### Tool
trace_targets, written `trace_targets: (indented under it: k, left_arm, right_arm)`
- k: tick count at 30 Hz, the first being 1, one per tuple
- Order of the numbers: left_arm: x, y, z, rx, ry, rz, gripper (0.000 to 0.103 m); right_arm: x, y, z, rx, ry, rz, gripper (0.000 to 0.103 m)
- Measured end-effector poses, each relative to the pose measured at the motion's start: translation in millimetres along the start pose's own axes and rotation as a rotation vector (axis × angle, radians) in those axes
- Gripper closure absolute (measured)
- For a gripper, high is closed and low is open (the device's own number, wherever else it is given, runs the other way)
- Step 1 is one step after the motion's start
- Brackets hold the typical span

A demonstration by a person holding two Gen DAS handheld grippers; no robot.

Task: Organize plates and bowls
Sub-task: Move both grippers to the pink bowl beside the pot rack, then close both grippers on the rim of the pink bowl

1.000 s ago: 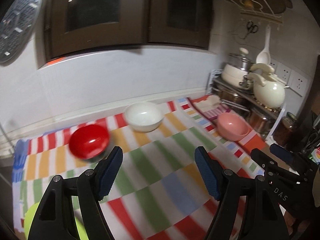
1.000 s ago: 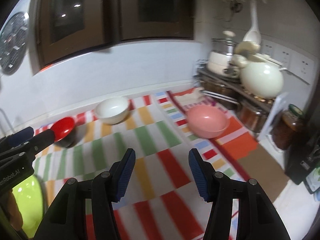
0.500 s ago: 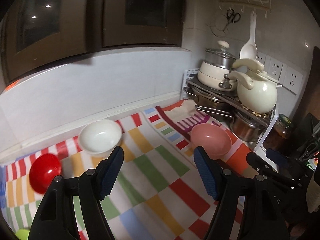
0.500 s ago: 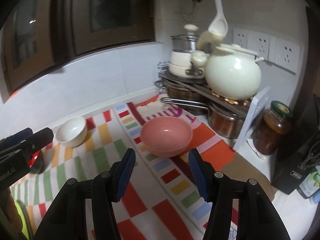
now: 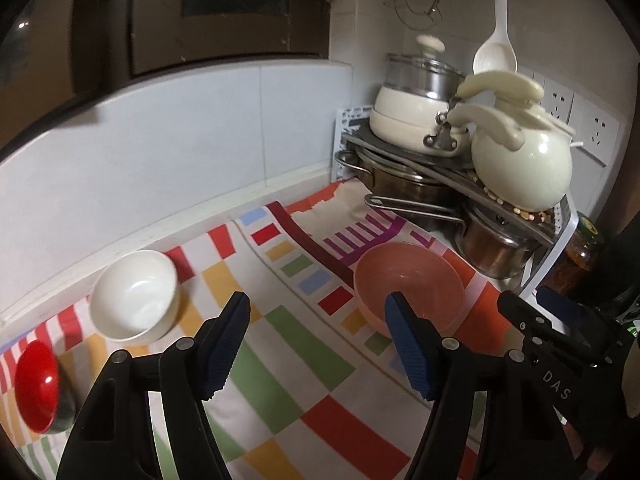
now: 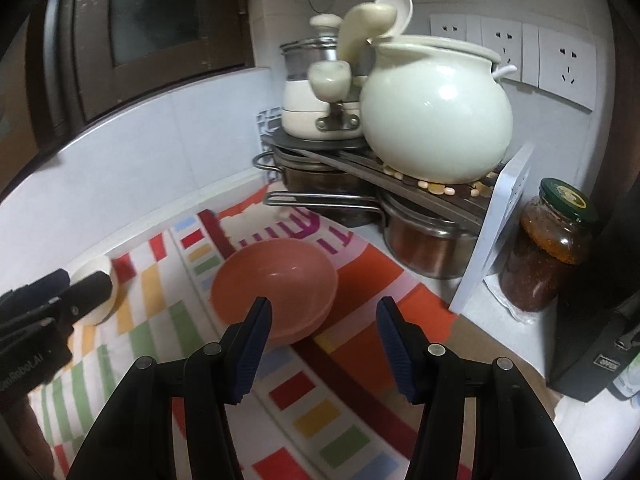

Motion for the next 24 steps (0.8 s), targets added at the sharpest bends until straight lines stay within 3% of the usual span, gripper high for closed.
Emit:
trace_targets:
  k: [24]
  left_arm:
    - [-7, -39, 109, 0.028, 0.130, 0.087, 0.047]
  right_arm:
    - [-6, -9, 84, -0.020, 0.106, 0.038, 0.060]
Point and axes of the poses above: each gripper's, at about its wrist camera, not at the fingertips, and z roughly the way its jaws point, y to its left, x to its underside, the point moved 8 cm from there along z, roughly the way its jaws point, and after that the axes turned 10 degrees about y, right-handed, at the moved point
